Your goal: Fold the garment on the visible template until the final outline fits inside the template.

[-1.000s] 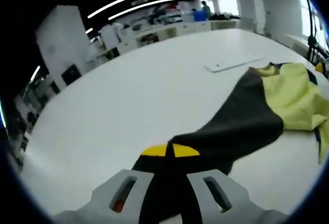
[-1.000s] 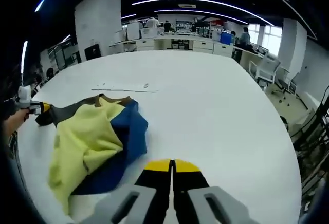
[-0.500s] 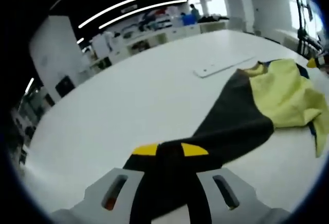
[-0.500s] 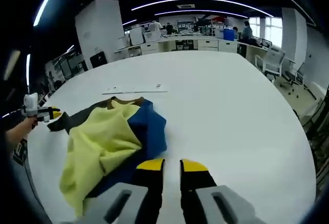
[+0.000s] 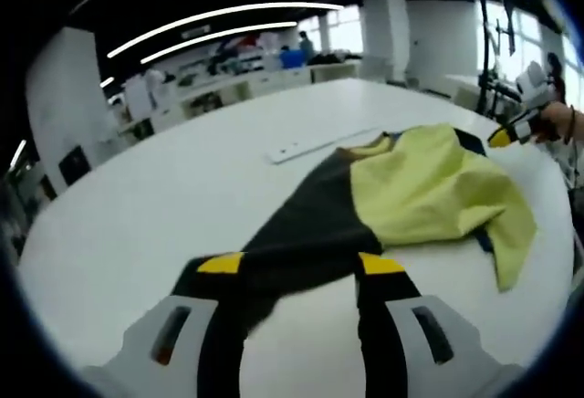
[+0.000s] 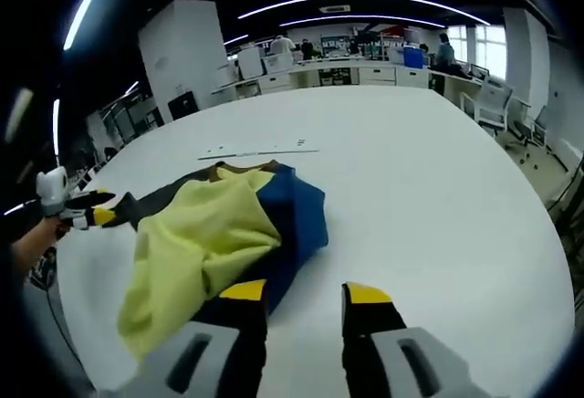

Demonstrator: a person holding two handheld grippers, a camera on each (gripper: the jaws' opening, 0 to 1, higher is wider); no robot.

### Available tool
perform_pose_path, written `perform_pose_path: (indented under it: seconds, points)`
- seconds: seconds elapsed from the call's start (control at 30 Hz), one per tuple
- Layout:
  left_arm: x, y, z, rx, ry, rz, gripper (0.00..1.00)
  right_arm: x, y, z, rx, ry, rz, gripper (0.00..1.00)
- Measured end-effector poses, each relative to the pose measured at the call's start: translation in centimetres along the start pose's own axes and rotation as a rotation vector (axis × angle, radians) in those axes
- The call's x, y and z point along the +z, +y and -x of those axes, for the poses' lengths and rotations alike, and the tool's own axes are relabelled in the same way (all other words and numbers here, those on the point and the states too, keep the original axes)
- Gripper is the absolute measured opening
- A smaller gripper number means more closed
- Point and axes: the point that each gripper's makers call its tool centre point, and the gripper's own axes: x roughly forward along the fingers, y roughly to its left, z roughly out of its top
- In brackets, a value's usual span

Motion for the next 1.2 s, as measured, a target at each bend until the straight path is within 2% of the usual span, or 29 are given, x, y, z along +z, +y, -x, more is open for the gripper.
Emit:
perform_pose_path:
  seconds: [0.07,0.23,0.3,0.53,0.83,0.93,1.03,1.2]
  points:
    - [0.2,-0.9,0.0,-0.027,-0.016,0.048,0.45,-0.2,0.3,0.0,0.004,-0.006,-0.004,0.30]
    - [0.4,-2.8,-0.1,-0.061,-0.012,0.095,0.45,-0.7,1.4,-0.4,0.027,-0.010,0.022,0.32]
    - [0.7,-3.7,-0.4,-0.082,-0.032,0.115,0.44,-1.0,2.0,-0.6,0.037,-0.008,0.023,0.32]
    - [-0.1,-7.2,-1.2,-0.120,-0.002,0.129,0.43,-2.4,3.1,-1.3,0.046,-0.005,-0.002,0.30]
    - [-0.7,-11.4,-2.1,-0.180,0.022,0.237,0.39,-3.2,4.0,-1.9,0.036,-0.024,-0.020,0.27]
    - [-0.9,-12.6,-2.5,-0.195,0.034,0.247,0.37,-3.6,4.2,-2.2,0.025,-0.029,-0.028,0.25]
    - [-1.0,-14.0,-3.1,-0.221,0.040,0.254,0.37,-3.7,4.3,-2.3,0.015,-0.035,0.002,0.21]
    - [-1.7,-14.9,-3.6,-0.213,0.069,0.260,0.34,-3.8,4.5,-2.2,0.010,-0.042,-0.024,0.19]
